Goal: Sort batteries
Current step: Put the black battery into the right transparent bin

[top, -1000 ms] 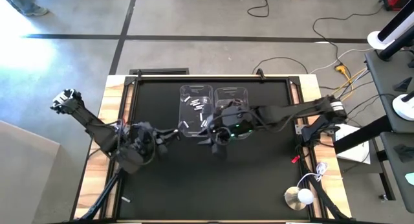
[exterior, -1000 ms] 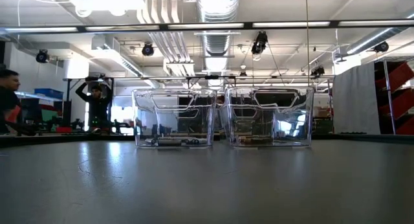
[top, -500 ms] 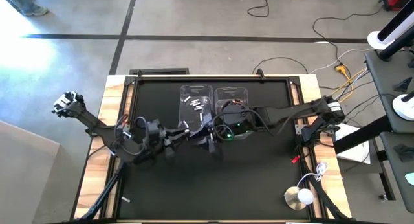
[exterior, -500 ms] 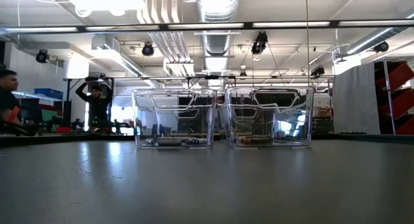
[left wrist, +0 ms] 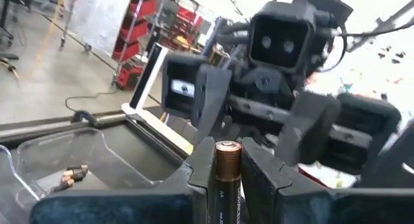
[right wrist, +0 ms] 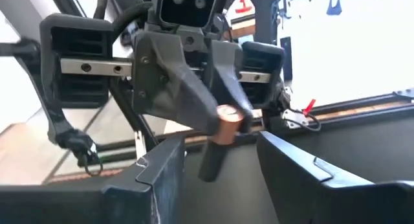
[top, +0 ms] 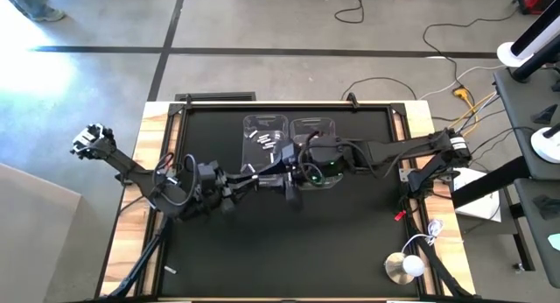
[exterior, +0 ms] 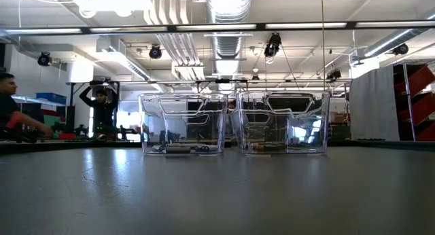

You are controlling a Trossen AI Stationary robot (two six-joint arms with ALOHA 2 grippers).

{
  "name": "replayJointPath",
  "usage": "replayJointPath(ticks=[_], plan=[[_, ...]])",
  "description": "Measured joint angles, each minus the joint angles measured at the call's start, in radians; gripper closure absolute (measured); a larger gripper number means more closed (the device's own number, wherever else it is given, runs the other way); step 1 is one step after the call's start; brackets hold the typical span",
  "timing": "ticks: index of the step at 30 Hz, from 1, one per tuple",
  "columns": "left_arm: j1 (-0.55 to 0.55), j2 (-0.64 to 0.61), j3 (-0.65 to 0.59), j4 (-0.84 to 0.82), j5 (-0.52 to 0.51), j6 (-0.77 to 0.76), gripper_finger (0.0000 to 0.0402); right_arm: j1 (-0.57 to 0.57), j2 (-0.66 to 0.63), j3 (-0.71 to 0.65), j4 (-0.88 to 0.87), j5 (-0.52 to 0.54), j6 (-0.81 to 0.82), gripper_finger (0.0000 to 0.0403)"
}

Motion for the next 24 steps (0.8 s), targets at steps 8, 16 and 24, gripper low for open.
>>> replayJointPath(ticks=[8,16,24], plan=[[0.058,0.000,0.000,0.114,0.066,0.094,0.0365,0.000,0.014,0.000,0.042,0.000,0.061,0.0220],[0.080,0.021,0.000,0.151,0.077,0.094,0.0365,-0.015,0.014,0.000,0.044,0.003,0.077,0.0295],[0.080,0.031,0.000,0.155,0.069,0.112,0.0357,-0.042,0.012,0.000,0.021,-0.007,0.057,0.0359]])
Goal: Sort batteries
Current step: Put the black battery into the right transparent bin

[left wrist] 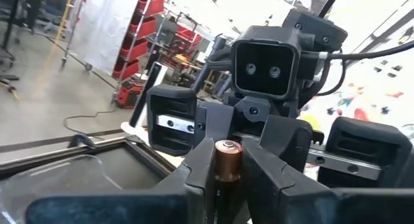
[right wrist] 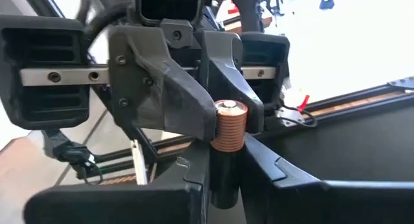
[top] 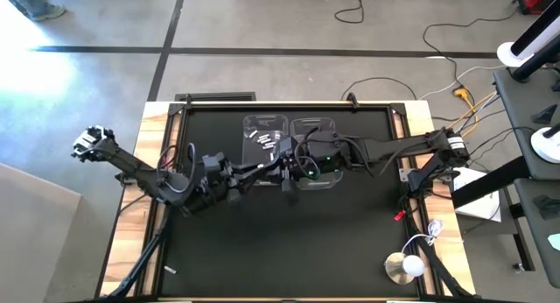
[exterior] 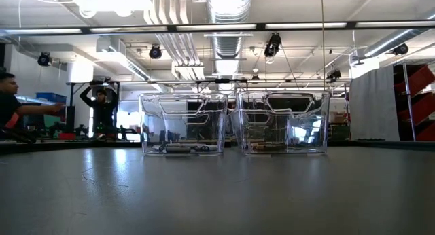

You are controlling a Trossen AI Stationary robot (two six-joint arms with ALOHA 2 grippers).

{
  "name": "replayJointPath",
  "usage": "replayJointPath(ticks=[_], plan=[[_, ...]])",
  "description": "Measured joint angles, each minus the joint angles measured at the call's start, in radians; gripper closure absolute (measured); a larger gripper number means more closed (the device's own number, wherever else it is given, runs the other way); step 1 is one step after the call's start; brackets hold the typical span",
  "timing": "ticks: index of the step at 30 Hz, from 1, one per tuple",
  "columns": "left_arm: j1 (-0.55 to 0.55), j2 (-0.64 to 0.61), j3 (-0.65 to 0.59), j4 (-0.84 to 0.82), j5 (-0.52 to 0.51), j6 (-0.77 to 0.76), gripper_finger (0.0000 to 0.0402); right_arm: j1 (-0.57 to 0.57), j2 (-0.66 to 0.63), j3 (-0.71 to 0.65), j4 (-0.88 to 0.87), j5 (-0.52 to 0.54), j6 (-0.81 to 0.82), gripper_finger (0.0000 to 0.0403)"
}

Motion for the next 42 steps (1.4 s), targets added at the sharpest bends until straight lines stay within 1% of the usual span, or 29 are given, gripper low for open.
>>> replayJointPath(ticks=[3,6,9,12,13,17,20,24,27,31,35,39,42], plan=[[0.003,-0.017,0.000,-0.027,-0.003,0.034,0.0337,-0.016,-0.015,0.000,-0.061,0.001,-0.016,0.0359],[-0.002,-0.074,0.000,-0.123,0.008,0.017,0.0310,-0.038,-0.047,0.000,-0.148,0.012,-0.041,0.0359],[-0.003,-0.148,0.010,-0.338,0.009,-0.055,0.0284,-0.074,-0.092,0.000,-0.267,0.013,-0.094,0.0359],[-0.017,-0.229,0.030,-0.583,0.016,-0.152,0.0262,-0.130,-0.120,0.001,-0.441,0.012,-0.196,0.0359],[-0.022,-0.256,0.034,-0.661,0.033,-0.187,0.0258,-0.151,-0.120,0.001,-0.508,0.014,-0.229,0.0359],[-0.022,-0.321,0.039,-0.940,0.171,-0.342,0.0250,-0.250,-0.075,-0.001,-0.737,0.042,-0.340,0.0359],[-0.022,-0.333,0.038,-1.082,0.290,-0.433,0.0249,-0.309,-0.029,-0.017,-0.822,0.030,-0.466,0.0359],[-0.024,-0.312,0.037,-1.207,0.463,-0.506,0.0251,-0.374,-0.002,-0.071,-0.821,-0.017,-0.597,0.0359],[-0.035,-0.291,0.036,-1.271,0.530,-0.567,0.0258,-0.429,0.003,-0.123,-0.814,-0.027,-0.637,0.0359],[-0.045,-0.252,0.032,-1.326,0.607,-0.601,0.0270,-0.483,0.005,-0.224,-0.739,-0.025,-0.622,0.0359],[-0.044,-0.218,0.031,-1.327,0.719,-0.602,0.0280,-0.503,0.015,-0.322,-0.678,-0.028,-0.577,0.0359],[-0.045,-0.185,0.037,-1.334,0.745,-0.600,0.0285,-0.496,0.052,-0.380,-0.624,-0.052,-0.572,0.0359],[-0.044,-0.172,0.039,-1.340,0.746,-0.599,0.0285,-0.492,0.100,-0.390,-0.591,-0.054,-0.577,0.0359]])
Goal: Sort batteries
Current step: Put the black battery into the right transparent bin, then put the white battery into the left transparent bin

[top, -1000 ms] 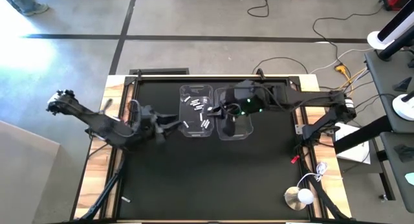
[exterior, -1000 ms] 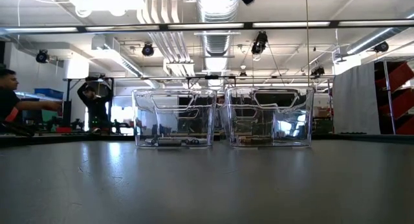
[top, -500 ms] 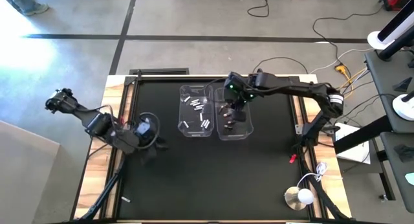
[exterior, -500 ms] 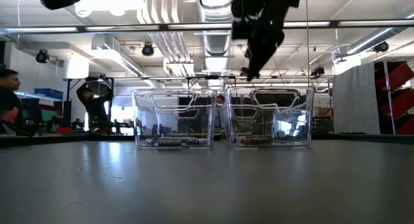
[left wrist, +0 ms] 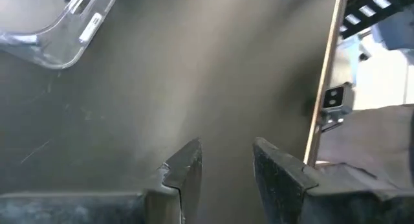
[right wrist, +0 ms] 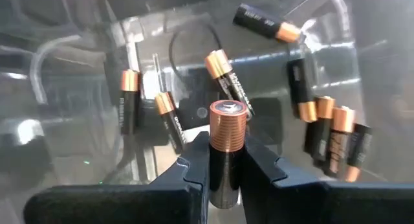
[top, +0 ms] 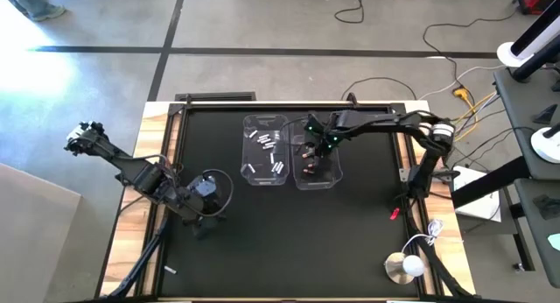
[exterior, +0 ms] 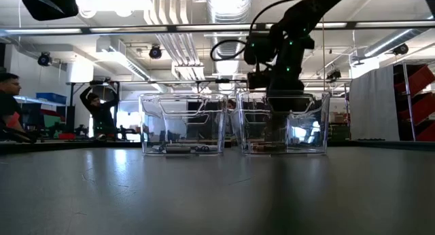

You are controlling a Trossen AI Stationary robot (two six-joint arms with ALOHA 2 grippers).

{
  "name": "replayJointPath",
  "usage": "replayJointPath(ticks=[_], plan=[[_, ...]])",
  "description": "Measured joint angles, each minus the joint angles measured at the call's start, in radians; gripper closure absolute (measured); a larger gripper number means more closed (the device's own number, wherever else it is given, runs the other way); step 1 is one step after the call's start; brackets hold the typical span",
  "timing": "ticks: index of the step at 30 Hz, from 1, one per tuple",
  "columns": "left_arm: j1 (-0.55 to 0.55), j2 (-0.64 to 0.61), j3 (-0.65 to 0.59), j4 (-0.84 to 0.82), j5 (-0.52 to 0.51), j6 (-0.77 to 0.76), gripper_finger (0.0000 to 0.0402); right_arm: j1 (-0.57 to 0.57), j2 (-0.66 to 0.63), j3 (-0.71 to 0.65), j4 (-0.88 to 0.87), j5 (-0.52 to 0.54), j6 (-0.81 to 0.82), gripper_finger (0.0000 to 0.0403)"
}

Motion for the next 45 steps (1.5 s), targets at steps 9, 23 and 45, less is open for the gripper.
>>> replayJointPath(ticks=[9,23,45], plan=[[0.000,0.001,0.000,-0.090,0.134,-0.100,0.0285,0.035,0.108,0.030,0.003,0.001,-0.100,0.0359],[-0.073,0.080,-0.001,-0.365,0.393,-0.084,0.0282,0.038,0.145,0.045,0.004,0.014,-0.108,0.0266],[-0.474,0.503,0.005,-0.089,0.488,0.252,0.0222,0.296,-0.375,0.174,-0.076,0.330,0.060,0.0244]])
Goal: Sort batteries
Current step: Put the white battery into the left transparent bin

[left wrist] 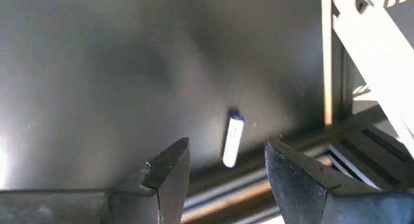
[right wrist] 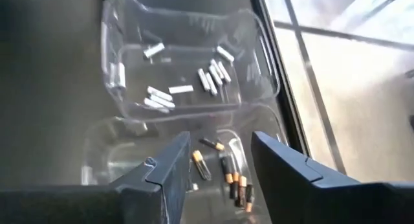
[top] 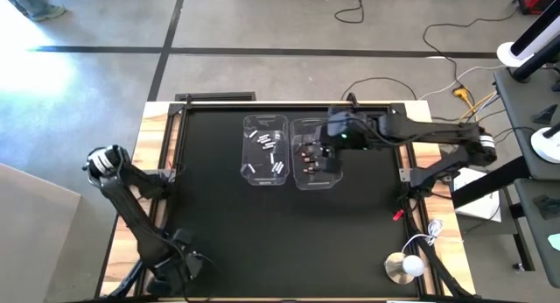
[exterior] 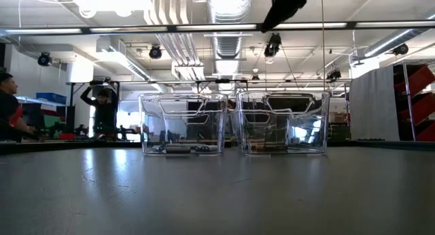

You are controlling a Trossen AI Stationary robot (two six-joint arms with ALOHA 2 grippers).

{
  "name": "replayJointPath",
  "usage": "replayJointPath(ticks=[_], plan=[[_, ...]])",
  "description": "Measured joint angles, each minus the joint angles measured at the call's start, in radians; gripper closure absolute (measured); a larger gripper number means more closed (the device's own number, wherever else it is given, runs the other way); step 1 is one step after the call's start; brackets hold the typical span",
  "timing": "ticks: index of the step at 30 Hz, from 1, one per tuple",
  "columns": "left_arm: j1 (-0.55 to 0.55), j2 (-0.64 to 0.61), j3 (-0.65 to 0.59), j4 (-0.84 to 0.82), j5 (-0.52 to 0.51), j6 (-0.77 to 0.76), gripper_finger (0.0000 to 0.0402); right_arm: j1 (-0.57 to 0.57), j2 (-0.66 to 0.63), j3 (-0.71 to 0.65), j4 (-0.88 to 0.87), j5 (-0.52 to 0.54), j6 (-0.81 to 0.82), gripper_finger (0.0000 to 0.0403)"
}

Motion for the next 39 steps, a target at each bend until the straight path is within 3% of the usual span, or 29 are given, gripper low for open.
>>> replayJointPath(ticks=[9,22,29,34,39], plan=[[-0.005,0.097,-0.001,0.071,0.025,0.036,0.0222,0.092,-0.043,0.000,-0.002,0.024,0.105,0.0257],[-0.084,0.164,-0.001,0.076,0.047,-0.051,0.0247,0.142,-0.021,-0.001,-0.027,0.024,0.175,0.0267],[-0.143,0.175,0.000,0.082,-0.040,-0.173,0.0248,0.142,-0.021,-0.001,-0.026,0.024,0.183,0.0274],[-0.149,0.189,-0.010,0.104,-0.048,-0.223,0.0249,0.142,-0.021,-0.001,-0.024,0.025,0.183,0.0284],[-0.151,0.216,-0.008,0.086,-0.072,-0.234,0.0292,0.142,-0.021,-0.001,-0.017,0.025,0.184,0.0293]])
